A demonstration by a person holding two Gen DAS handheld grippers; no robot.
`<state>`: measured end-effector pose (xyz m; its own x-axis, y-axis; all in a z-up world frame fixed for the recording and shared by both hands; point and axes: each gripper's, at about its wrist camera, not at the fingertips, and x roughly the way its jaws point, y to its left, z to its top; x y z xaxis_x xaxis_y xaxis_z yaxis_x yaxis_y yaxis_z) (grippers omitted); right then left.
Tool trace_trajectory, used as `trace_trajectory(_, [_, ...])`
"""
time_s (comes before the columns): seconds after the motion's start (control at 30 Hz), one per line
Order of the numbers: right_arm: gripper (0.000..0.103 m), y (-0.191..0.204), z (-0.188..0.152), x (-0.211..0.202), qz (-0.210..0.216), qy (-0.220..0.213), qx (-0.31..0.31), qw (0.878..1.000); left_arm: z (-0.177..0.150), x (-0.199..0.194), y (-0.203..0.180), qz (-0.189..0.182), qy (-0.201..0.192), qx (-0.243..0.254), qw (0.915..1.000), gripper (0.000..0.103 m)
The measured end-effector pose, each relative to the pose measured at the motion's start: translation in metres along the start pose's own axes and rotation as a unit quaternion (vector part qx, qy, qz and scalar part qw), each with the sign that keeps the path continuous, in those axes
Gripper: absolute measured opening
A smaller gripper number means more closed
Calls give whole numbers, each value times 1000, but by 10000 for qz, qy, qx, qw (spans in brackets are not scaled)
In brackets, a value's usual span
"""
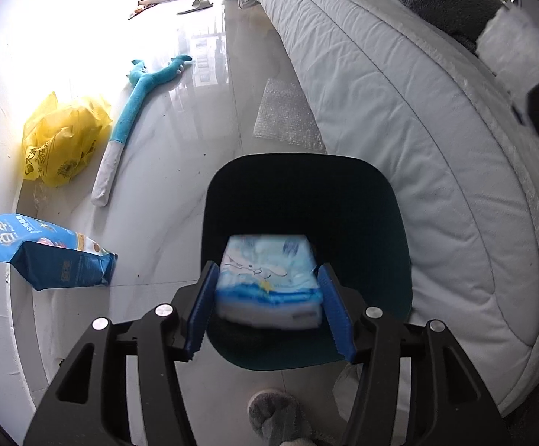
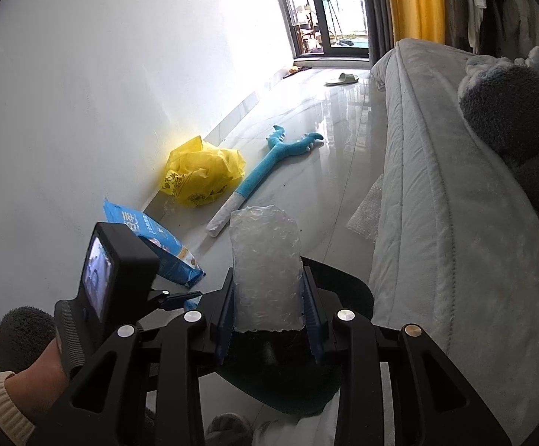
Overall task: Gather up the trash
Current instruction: 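Open the left gripper to drop the tissue pack while the right holds bubble wrap over the bin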
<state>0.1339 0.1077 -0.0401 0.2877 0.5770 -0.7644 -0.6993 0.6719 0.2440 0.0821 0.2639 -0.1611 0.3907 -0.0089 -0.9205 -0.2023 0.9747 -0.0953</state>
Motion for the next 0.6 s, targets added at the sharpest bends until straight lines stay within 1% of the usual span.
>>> trace_trajectory(0.07, [33, 0, 0, 5, -5, 46, 5, 10000, -2, -3, 6, 14, -44, -24, 10000, 63])
trace_trajectory(0.33, [33, 6, -6, 36, -77, 372, -91, 9992, -5, -18, 26, -85, -179, -188, 9996, 64])
trace_trajectory(0.4, [33, 8, -10, 46, -92, 479, -139, 9987, -6, -21, 30, -75, -209, -230, 9995, 70])
trace_trajectory(0.43, [33, 8, -13, 51, -101, 541, -157, 9984, -6, -24, 31, -101, -233, -241, 9994, 70])
trace_trajectory(0.5, [33, 5, -19, 63, -177, 734, -151, 9970, -6, -30, 33, -134, -336, -275, 9990, 71])
trace_trajectory(0.6, [33, 2, -25, 74, -202, 874, -82, 9959, -5, -43, 35, -143, -577, -287, 9978, 71])
